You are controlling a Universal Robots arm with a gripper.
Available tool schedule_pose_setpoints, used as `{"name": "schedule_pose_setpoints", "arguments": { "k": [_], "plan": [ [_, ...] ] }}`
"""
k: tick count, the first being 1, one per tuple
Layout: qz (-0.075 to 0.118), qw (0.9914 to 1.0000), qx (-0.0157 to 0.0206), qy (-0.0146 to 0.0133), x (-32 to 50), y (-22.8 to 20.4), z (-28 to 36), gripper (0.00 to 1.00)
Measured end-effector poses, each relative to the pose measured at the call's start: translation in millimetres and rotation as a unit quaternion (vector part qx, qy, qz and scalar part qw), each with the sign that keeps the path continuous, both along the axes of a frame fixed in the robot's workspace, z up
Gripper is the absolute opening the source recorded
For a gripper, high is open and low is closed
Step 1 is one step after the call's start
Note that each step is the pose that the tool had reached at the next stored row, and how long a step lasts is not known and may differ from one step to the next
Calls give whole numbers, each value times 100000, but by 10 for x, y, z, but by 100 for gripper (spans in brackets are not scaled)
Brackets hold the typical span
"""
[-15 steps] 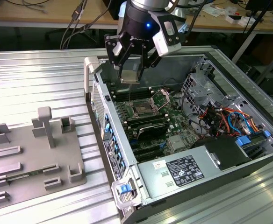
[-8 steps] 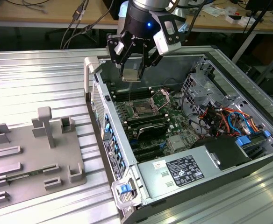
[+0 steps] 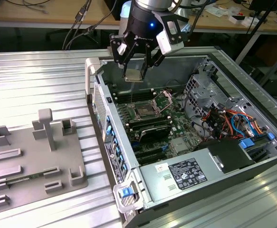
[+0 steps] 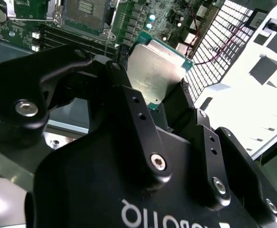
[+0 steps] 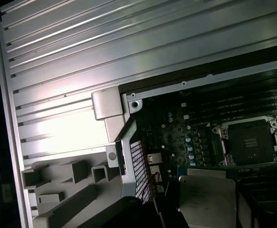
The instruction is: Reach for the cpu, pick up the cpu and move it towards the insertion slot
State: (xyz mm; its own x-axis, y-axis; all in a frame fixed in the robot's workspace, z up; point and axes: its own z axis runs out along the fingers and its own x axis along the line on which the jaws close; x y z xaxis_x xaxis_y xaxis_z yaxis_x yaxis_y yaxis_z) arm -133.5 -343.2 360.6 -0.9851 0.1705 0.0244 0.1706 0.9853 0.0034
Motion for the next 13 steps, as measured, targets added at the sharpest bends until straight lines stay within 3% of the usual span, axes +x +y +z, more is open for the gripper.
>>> {"name": "schedule_pose_setpoints", "arguments": {
  "k": [4, 13],
  "plan": [
    [792, 99997, -82, 0, 76, 27, -16, 55],
    [962, 99994, -446, 0, 296, 158, -51, 55]
  ]
}}
